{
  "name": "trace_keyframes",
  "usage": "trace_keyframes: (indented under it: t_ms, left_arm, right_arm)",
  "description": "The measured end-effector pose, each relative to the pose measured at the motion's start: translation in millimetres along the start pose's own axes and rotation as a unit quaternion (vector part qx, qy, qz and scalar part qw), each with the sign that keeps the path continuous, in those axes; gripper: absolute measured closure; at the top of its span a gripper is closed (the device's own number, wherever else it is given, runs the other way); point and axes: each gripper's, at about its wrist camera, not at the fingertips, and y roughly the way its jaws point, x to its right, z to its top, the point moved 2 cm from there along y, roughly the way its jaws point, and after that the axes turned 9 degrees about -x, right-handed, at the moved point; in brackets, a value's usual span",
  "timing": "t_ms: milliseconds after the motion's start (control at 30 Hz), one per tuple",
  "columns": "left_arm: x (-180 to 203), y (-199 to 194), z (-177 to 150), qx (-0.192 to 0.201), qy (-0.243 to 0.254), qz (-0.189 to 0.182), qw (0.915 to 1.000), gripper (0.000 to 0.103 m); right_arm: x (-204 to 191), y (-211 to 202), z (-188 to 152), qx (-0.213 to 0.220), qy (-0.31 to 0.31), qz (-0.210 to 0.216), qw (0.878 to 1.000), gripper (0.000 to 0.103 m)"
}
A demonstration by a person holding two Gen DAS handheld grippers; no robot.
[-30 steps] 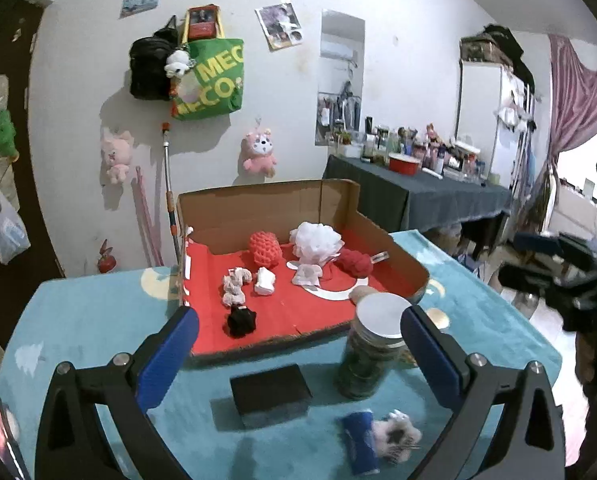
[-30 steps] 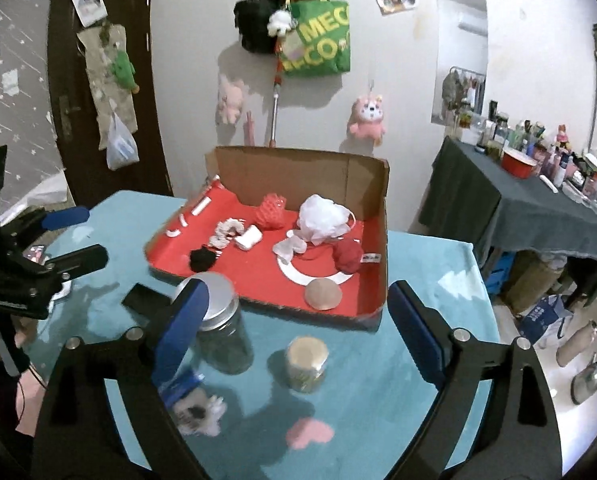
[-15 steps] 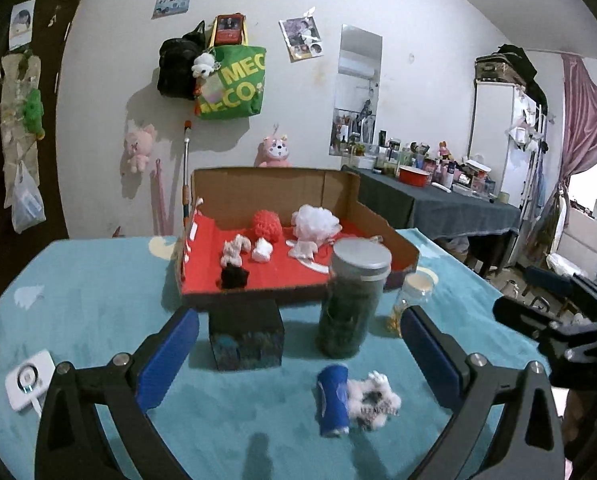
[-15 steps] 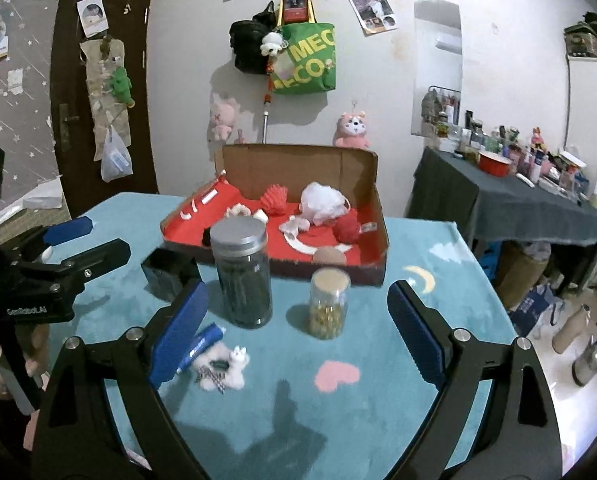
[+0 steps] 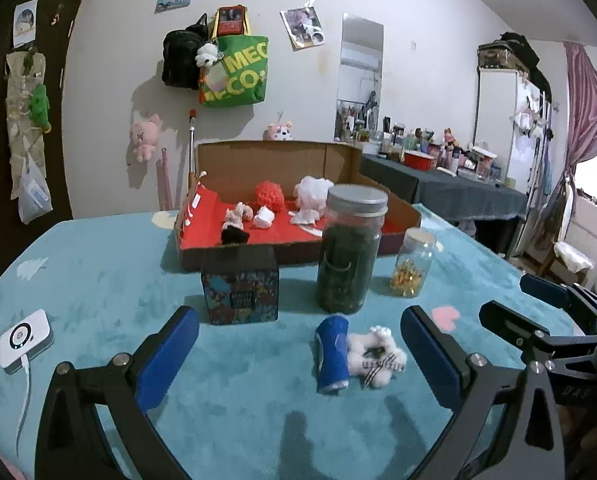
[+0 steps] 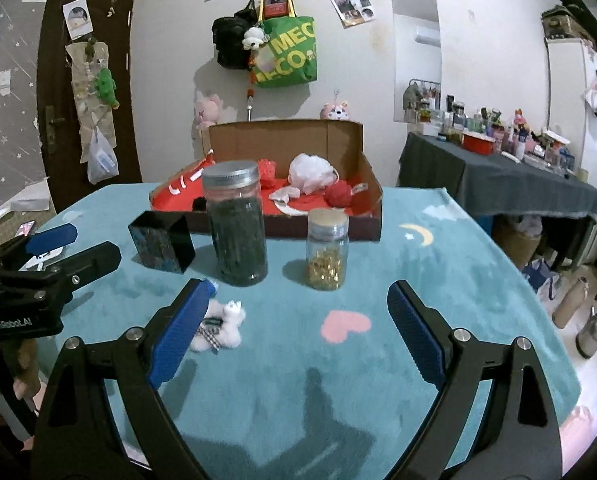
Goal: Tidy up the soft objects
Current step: 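Withdraw both tools from the box toward the blue roll and white plush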
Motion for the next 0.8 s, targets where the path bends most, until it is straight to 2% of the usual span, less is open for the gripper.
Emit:
trace_keyframes:
  t_ms: [400,800]
  left_arm:
    - [-4,23,-29,-0.043,-0.01,0.005,0.999,0.0]
    - [-8,40,-31,-0.083,-0.012,0.0,0.9965,0.0]
  right_arm:
    - [0,24,-31,-0.038,0.01,-0.001,0.999,0.011]
    - [0,43,-41,-0.068,0.012,0.004,0.998,0.011]
